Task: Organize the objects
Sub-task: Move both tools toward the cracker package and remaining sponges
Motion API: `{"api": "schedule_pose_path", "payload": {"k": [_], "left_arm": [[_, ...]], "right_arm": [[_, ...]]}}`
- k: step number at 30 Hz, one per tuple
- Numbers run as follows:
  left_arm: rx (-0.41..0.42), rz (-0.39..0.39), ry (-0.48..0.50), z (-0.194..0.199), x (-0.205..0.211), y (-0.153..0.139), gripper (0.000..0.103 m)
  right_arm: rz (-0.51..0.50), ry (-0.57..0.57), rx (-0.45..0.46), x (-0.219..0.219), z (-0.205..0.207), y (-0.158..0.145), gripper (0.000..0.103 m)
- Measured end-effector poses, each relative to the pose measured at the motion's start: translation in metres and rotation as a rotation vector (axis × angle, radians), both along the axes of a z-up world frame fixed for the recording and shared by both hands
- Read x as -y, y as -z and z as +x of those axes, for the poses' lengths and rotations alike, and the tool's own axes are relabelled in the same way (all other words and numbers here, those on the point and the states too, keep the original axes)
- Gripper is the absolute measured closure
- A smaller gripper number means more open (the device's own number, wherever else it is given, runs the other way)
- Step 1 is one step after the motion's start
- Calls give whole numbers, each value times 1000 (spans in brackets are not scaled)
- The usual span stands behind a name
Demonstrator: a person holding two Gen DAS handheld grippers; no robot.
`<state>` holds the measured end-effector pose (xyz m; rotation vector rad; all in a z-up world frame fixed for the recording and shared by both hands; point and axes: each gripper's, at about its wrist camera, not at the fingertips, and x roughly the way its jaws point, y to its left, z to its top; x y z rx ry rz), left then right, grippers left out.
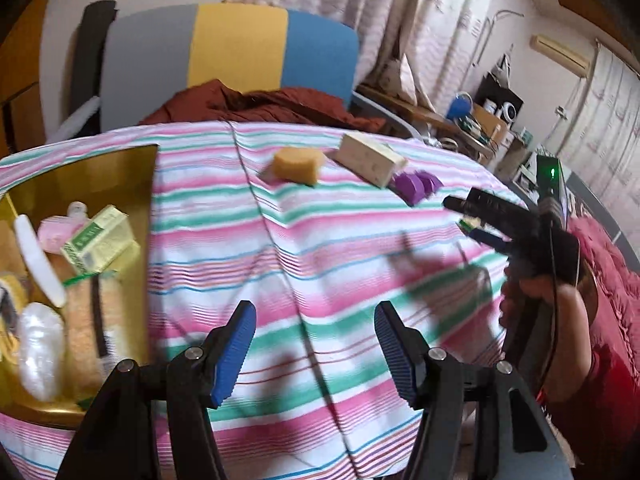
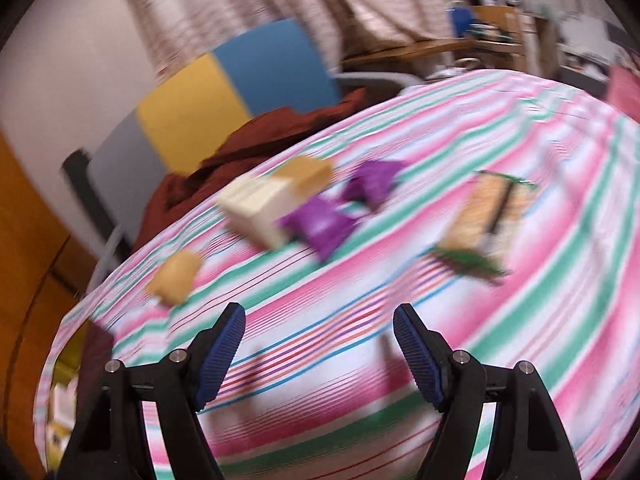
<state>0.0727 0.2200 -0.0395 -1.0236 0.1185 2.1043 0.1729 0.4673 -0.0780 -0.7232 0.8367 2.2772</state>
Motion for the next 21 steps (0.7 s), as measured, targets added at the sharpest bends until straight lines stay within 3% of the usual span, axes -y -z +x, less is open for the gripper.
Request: {"api": "schedule_pose_path", "payload": {"k": [5,8,15,21], "left_arm": [[42,-13,25,2,-17,9,39],[41,-10,42,5,-27,9,39],[20,-23,64,7,-43,4,39],[23,-20,53,-7,-54,0,39]], "right_arm": [[22,158,13,-42,24,0,23],[10,239,30,-72,32,-1,16],[28,264,129,-121,13,7,18],[56,263,207,-124,3,18,22]]}}
